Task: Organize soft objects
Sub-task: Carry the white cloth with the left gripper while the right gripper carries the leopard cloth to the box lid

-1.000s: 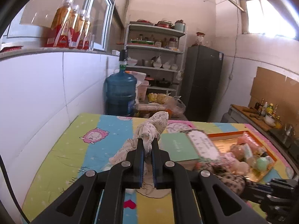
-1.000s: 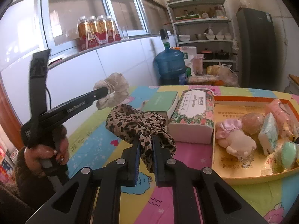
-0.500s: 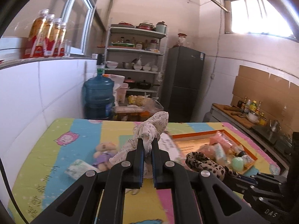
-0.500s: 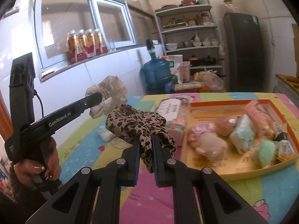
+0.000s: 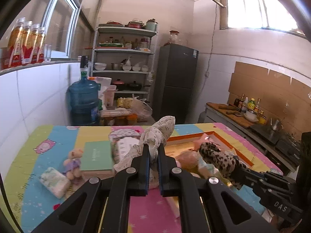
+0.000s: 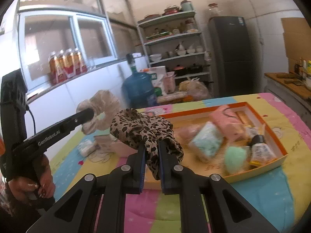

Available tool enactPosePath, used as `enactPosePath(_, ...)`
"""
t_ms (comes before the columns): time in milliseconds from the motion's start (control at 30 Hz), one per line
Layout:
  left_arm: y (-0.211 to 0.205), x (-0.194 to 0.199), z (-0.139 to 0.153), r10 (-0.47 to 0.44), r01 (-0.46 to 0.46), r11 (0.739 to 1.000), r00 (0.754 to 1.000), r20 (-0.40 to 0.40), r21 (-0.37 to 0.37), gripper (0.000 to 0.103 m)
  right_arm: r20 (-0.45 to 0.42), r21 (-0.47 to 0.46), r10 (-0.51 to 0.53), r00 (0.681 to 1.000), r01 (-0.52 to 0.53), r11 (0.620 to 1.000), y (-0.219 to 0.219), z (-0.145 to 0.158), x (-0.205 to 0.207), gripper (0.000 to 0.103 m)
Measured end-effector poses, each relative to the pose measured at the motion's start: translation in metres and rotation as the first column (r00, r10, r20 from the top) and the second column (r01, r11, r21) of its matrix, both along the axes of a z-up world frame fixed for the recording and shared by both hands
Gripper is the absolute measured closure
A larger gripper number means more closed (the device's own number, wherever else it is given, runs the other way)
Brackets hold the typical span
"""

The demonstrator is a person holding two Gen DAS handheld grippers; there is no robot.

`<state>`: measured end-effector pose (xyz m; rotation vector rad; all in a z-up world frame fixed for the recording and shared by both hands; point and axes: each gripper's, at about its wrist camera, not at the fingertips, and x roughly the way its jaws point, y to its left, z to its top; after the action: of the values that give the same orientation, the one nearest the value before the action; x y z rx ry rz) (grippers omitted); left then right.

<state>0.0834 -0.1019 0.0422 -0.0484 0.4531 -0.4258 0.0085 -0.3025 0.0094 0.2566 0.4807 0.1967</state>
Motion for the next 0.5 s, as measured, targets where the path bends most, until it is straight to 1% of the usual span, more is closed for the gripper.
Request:
enactPosePath(300, -0.037, 0.005, -0.006, -0.036, 0.036, 0.999, 0.999, -0.021, -0.004, 0.096, 0.018, 0.004, -0.076, 0.997, 0.076, 0.997, -0.042, -0.002, -0.001, 0.09)
enactPosePath(500, -0.064, 0.011, -0.013, -0.064, 0.064, 0.998, 0.997, -0.047, 0.003, 0.096, 0.041, -0.023, -0.134, 0.99, 0.135, 0.991, -0.063, -0.002, 0.0, 0.09)
